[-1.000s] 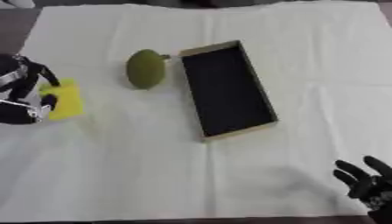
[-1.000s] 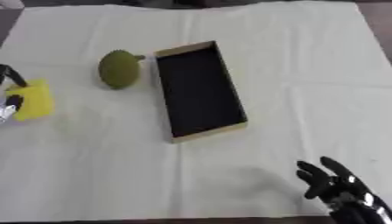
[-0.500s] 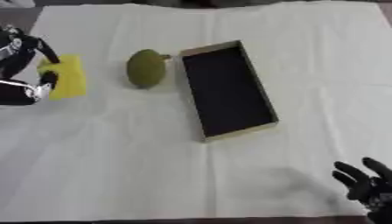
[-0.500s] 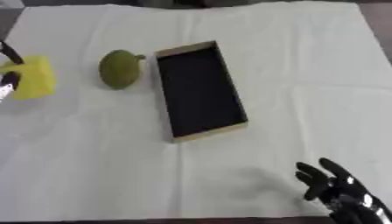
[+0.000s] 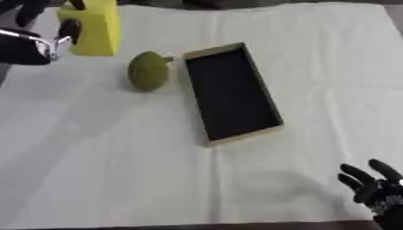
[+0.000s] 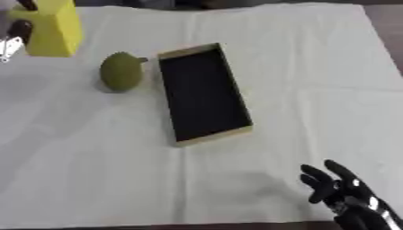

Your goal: Pick up objects on the table and place them in the box.

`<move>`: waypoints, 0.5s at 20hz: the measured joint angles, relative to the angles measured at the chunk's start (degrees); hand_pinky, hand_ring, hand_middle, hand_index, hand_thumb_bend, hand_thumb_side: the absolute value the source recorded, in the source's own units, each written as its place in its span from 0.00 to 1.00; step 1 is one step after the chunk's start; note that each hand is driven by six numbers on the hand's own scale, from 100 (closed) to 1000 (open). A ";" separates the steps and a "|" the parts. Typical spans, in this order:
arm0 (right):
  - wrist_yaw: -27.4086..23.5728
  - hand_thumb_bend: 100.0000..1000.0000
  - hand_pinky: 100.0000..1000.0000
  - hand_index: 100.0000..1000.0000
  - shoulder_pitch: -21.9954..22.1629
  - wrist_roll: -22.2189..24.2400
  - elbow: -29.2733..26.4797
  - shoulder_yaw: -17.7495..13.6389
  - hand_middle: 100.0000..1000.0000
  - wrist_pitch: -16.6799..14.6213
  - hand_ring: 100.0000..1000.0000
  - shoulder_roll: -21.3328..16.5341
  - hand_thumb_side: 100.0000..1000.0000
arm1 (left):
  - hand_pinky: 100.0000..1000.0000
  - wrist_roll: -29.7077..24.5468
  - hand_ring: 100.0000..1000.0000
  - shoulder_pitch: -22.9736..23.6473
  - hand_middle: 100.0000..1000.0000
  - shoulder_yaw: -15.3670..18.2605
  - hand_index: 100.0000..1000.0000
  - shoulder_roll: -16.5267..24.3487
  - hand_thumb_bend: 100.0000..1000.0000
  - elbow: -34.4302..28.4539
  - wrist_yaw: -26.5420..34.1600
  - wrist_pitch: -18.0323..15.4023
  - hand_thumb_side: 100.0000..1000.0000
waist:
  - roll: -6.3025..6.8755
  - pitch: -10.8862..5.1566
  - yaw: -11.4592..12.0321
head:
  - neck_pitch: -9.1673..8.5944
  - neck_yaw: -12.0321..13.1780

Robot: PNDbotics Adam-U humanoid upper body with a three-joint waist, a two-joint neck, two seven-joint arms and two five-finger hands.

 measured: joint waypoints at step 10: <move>-4.16 0.00 1.00 1.00 -1.80 0.00 0.00 0.02 0.57 0.00 1.00 -1.13 0.22 | 0.46 -7.00 0.12 -10.40 0.06 -7.75 0.25 -16.24 0.00 3.59 0.26 -3.76 0.06 | -0.11 0.17 -1.26 | 0.02 -0.56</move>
